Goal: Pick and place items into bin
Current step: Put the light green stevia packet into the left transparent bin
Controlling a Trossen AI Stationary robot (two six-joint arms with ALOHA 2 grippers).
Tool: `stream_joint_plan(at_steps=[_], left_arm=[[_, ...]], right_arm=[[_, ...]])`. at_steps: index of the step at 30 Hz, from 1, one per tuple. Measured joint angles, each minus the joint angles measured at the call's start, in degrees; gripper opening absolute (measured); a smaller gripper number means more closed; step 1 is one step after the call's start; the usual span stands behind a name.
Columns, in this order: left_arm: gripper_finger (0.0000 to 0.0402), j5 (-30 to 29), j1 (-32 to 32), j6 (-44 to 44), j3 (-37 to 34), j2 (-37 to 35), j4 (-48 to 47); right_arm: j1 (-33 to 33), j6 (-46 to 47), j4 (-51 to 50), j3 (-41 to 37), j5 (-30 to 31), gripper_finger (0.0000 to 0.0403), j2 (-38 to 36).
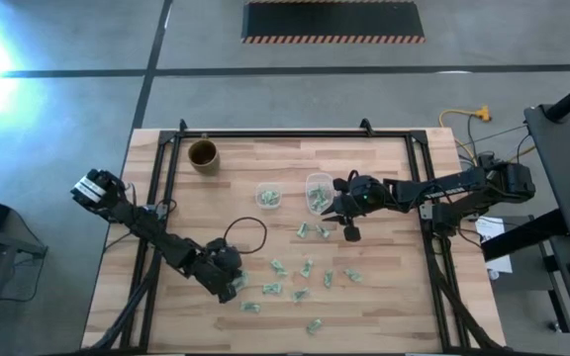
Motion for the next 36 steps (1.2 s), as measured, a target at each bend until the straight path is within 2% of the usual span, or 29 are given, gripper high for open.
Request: stream_joint_plan(at_steps=[5,12,17,25,30,36], left_arm=[[0.0001,-4.9,0.5,4.4,0.2,-3.2,-0.2],[0.0001,-17.1,3.4,13.3,0.3,-6.9,0.4],[0.0001,-25.0,7.8,21.1,0.6,-7.8,1.1],[0.0001,-24.5,20.0,32.4,2.1,-7.9,3.1],[0.0001,-18.6,27.0,42.2,2.8,-7.9,10.0],[0.0001,-14.1,33.5,46.4,3.7,-7.8,12.8]], right_arm=[[0.0,0.0,0.0,0.0,0.0,0.0066,0.0],[0.0,0.2,0.1,0.0,0.0,0.0072,0.0],[0.0,0.2,0.2,0.0,0.0,0.0071,0.0],[0.0,0.2,1.4,0.0,0.0,0.0064,-0.1],[0.0,0.1,1.3,-0.1,0.0,0.0068,-0.1],[0.0,-0.2,1.3,-0.1,0.0,0.0069,-0.1]])
